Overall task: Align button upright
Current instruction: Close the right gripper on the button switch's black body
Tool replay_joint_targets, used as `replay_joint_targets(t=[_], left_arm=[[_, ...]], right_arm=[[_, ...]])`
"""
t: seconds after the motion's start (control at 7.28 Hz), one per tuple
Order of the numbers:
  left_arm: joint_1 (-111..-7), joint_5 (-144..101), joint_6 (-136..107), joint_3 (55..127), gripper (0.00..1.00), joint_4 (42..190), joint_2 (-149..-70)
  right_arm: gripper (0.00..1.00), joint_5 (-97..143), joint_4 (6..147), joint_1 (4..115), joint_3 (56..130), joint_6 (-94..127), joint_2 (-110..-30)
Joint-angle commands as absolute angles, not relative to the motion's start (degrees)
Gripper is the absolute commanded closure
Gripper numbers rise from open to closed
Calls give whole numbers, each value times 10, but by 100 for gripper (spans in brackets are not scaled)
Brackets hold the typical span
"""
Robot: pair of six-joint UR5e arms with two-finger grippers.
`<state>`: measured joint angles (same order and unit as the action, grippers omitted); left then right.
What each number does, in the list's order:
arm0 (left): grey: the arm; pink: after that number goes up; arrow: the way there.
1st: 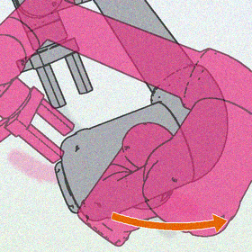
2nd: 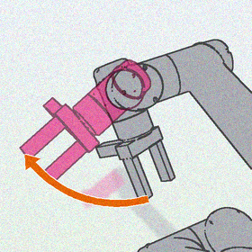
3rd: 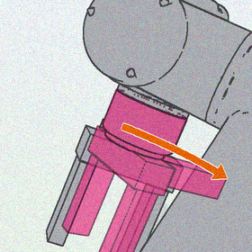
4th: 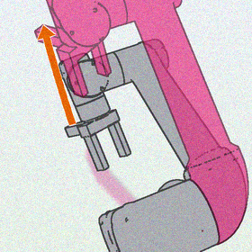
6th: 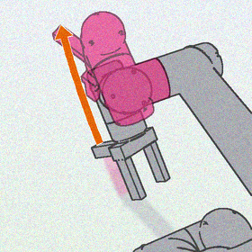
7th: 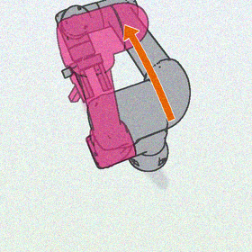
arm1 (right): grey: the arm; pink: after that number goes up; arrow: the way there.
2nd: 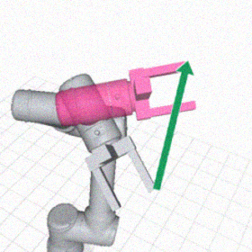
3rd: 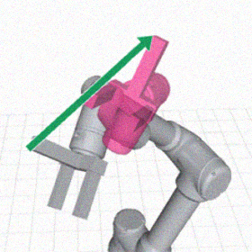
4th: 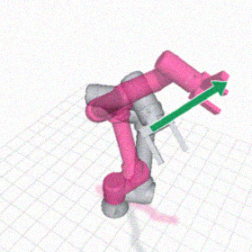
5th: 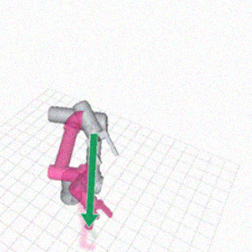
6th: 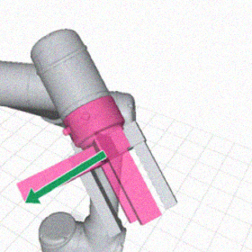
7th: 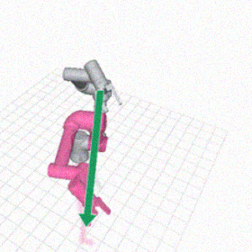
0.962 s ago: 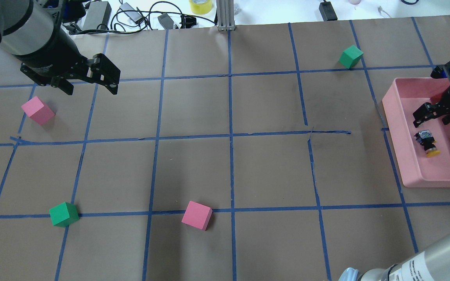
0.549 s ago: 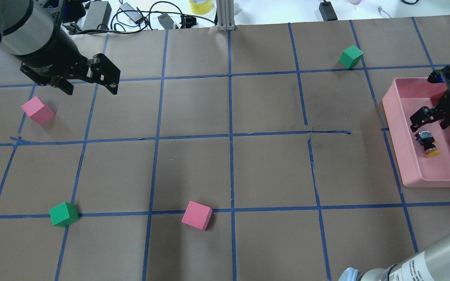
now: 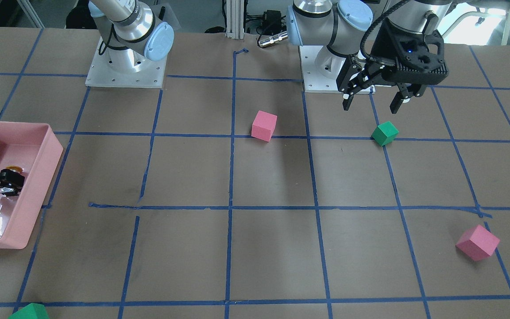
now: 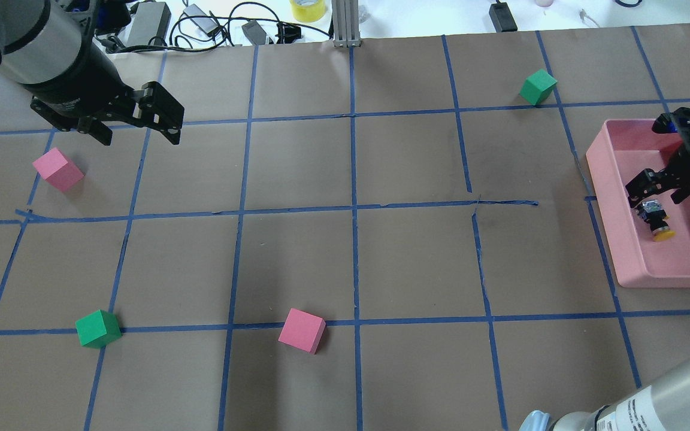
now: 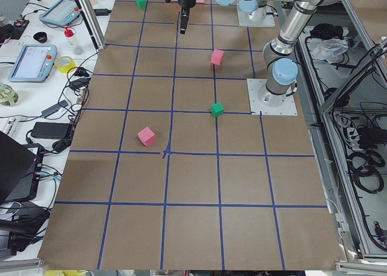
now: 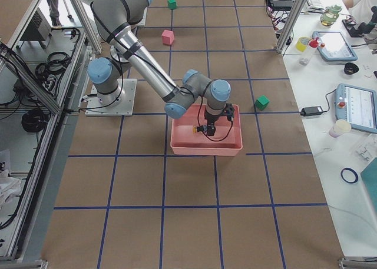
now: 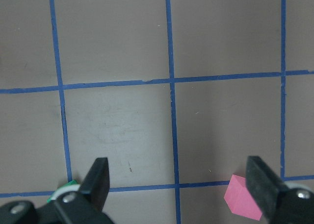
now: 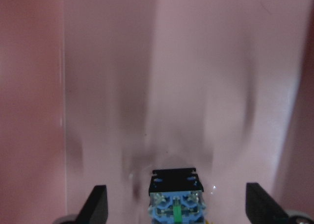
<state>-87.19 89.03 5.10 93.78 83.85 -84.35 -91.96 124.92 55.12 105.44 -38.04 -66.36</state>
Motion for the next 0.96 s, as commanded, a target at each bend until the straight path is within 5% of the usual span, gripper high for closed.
replay_joint_targets(t=[0.0, 0.27, 0.41, 0.69, 0.82], left_arm=[[-872, 891, 51, 939, 0, 838, -843], [-872, 890, 51, 939, 0, 838, -843], [-872, 891, 51, 939, 0, 838, -843], [-872, 890, 51, 938, 0, 838, -843], [-872, 890, 51, 938, 0, 838, -843]], right_arm=[[8, -921, 1247, 551, 1055, -381, -664], [25, -922, 1247, 550, 1055, -381, -664], [42, -926, 1247, 550, 1054, -383, -664], [95, -926, 1238, 550, 1053, -385, -664], [100, -927, 1238, 550, 1053, -385, -665]])
